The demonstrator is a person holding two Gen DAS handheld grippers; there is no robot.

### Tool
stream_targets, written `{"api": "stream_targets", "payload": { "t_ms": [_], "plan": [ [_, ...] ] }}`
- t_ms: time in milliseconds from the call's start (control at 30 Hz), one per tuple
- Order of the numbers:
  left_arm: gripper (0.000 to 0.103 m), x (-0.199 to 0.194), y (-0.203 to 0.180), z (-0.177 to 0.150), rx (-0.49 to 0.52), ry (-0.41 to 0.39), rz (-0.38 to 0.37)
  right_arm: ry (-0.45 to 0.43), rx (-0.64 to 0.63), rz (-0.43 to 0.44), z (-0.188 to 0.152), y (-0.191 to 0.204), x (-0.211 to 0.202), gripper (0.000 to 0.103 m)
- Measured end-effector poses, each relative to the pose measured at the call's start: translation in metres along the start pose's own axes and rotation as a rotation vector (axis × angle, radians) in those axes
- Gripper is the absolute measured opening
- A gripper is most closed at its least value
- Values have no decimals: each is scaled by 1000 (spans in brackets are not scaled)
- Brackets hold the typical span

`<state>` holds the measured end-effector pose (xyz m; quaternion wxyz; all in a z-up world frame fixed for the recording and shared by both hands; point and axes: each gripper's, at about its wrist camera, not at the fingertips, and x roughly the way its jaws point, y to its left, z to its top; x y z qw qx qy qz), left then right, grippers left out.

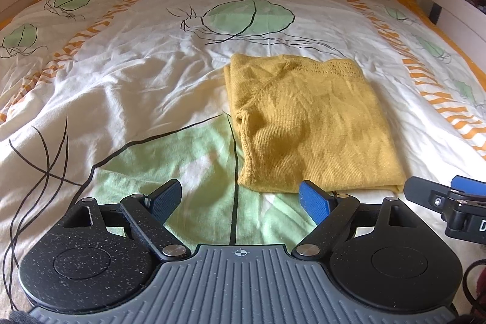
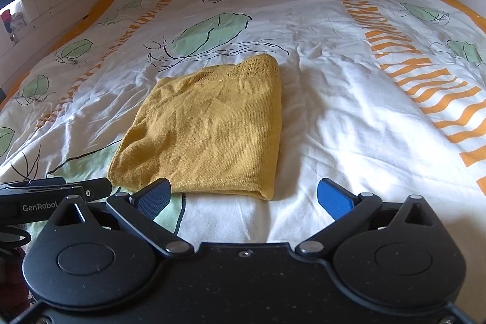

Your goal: Fold small clothes

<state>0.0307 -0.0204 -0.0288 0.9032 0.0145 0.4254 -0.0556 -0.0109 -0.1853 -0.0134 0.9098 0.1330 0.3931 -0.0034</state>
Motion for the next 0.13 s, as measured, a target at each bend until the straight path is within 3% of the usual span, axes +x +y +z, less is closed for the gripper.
{"api": "stream_targets", "payload": {
  "t_ms": [133],
  "plan": [
    [84, 2, 0, 2, 0, 3, -1, 5, 4, 2, 0, -2, 1, 102]
  ]
}}
